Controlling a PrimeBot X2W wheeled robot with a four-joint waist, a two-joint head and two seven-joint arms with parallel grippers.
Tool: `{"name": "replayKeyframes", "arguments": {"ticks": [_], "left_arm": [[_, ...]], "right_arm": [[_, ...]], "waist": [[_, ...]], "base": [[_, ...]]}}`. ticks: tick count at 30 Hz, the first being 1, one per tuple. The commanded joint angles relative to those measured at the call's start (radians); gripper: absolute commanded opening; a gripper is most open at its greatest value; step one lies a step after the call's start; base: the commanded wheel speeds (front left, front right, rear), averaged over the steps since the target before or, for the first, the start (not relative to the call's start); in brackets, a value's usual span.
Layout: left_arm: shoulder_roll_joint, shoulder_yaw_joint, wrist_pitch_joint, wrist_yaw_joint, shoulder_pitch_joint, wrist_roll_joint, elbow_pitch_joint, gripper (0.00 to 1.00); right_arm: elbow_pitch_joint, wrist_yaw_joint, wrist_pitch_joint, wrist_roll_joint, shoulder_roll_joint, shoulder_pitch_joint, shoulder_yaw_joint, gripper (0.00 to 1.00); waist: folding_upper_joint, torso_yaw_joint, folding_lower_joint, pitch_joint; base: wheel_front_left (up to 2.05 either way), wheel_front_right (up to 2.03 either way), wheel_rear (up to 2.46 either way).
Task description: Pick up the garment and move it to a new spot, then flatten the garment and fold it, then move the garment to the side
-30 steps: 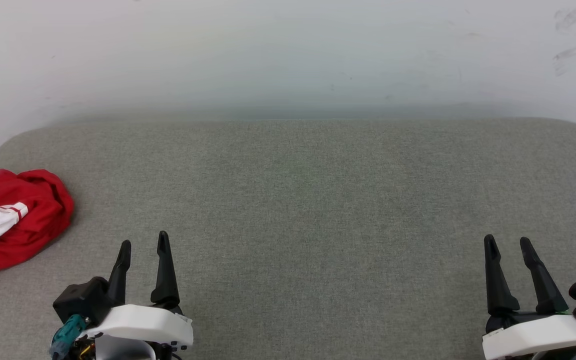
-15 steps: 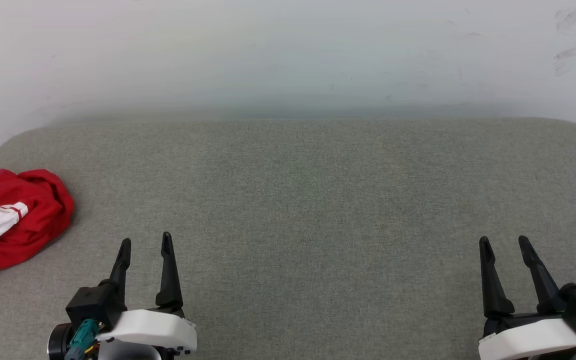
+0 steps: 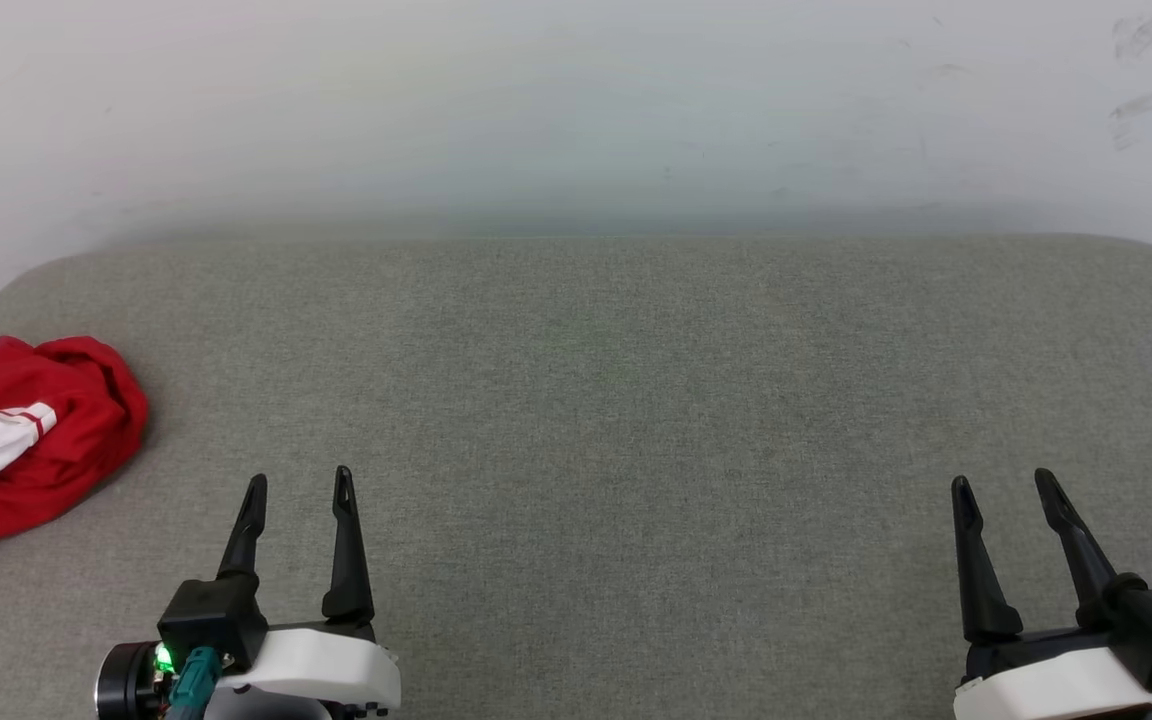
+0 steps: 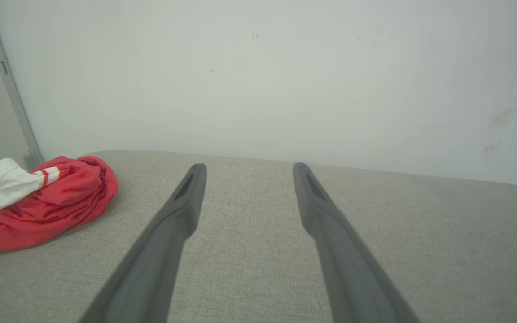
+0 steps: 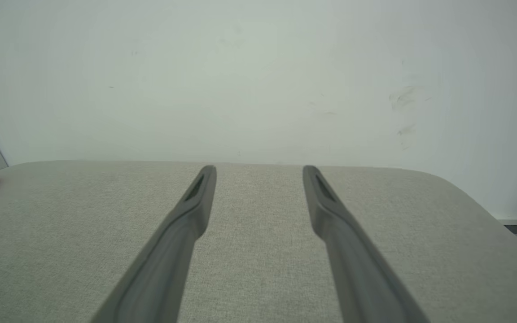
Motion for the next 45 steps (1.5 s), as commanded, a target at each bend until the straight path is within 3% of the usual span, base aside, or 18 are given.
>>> {"name": "replayKeyframes", "arguments": {"ticks": [1, 12, 45], "left_arm": [[0.001, -0.002, -0.008, 0.005, 0.008, 0.021, -0.006, 1.00], [0.001, -0.007, -0.028, 0.003, 0.013, 0.076, -0.004, 1.00], [0.001, 0.008, -0.026, -0.011, 0.008, 0.026, 0.030, 1.00]], "right_arm": [[-0.008, 0.000, -0.008, -0.016, 0.003, 0.010, 0.000, 1.00], [-0.023, 0.000, -0.027, -0.062, 0.003, 0.018, 0.001, 1.00], [0.013, 0.000, -0.025, 0.046, 0.003, 0.015, -0.002, 1.00]], "waist": [[0.0000, 0.000, 0.0000, 0.000], [0.0000, 0.003, 0.0000, 0.001], [0.0000, 0.004, 0.0000, 0.006]], "base": [[0.00, 0.00, 0.00], [0.00, 0.00, 0.00], [0.00, 0.00, 0.00]]}}
